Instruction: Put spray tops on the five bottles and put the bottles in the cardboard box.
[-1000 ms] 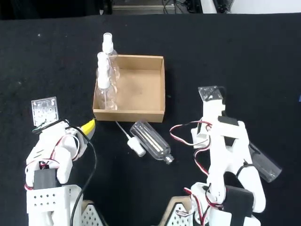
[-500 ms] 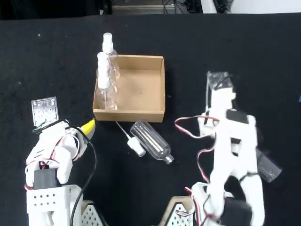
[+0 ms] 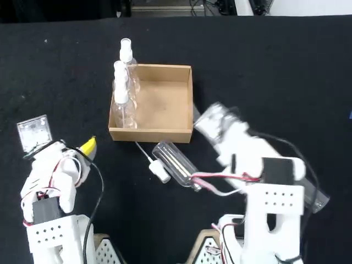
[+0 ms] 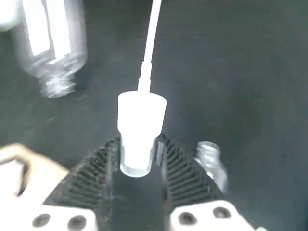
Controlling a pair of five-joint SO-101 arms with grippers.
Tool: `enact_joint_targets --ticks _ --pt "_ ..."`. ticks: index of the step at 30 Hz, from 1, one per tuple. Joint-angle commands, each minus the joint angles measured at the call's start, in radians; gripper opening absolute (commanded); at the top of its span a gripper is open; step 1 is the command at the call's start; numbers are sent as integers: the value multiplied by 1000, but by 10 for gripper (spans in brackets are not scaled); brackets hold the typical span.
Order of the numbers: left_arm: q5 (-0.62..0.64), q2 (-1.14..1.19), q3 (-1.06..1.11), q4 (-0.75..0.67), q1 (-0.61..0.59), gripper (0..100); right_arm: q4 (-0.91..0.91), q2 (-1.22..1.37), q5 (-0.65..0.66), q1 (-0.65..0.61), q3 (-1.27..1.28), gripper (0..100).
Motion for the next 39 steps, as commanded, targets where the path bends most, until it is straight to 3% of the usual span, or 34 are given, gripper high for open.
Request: enact_joint_targets --ticks 1,6,9,15,20,26,30,34,37,39 --pt "9 -8 -31 -64 -54 321 78 -18 63 -224 -44 11" --pt "91 -12 -13 -97 -116 321 101 22 104 -497 4 11" --pt "133 -12 -13 -98 -156 321 14 76 83 -612 88 11" --pt "183 -12 -10 -117 -208 321 -319 251 -255 -707 136 11" --pt "181 -12 -5 -129 -208 321 -456 374 -532 -838 119 22" --pt "178 -12 -4 -129 -208 321 -457 466 -738 -957 56 266" --pt "176 -12 -4 -129 -208 321 -454 444 -736 -1023 33 276" --pt "176 -12 -4 -129 -208 321 -354 349 -669 -993 -2 232" --pt "176 -12 -4 -129 -208 321 -233 274 -597 -819 -44 204" --pt "176 -12 -4 -129 -208 321 -150 239 -543 -638 -71 199"
